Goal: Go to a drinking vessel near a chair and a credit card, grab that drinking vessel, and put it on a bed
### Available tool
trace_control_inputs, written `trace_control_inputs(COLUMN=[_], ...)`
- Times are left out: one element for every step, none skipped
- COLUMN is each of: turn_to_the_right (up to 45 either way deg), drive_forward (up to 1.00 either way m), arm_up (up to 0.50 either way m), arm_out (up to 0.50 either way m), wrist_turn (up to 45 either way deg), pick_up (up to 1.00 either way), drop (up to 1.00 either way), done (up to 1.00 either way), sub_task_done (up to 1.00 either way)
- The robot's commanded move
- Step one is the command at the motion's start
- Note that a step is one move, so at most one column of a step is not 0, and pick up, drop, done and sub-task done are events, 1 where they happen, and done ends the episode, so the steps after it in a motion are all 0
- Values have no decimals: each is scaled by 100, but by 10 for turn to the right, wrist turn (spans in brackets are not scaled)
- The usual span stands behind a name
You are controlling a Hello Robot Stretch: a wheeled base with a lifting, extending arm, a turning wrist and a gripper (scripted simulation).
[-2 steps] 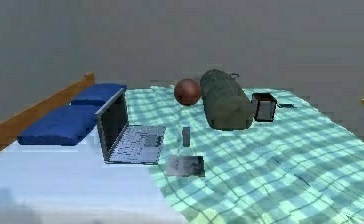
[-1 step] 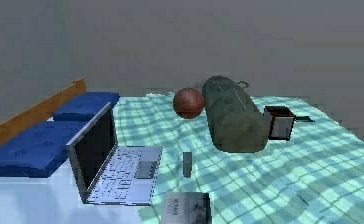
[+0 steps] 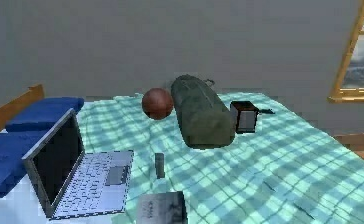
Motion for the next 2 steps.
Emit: trace_control_inputs(turn_to_the_right=[-120, 210], drive_forward=[0, 0], arm_up=[0, 0], arm_out=[0, 0], wrist_turn=[0, 0], pick_up=[0, 0], drop=[0, 0], done=[0, 0], sub_task_done=[0, 0])
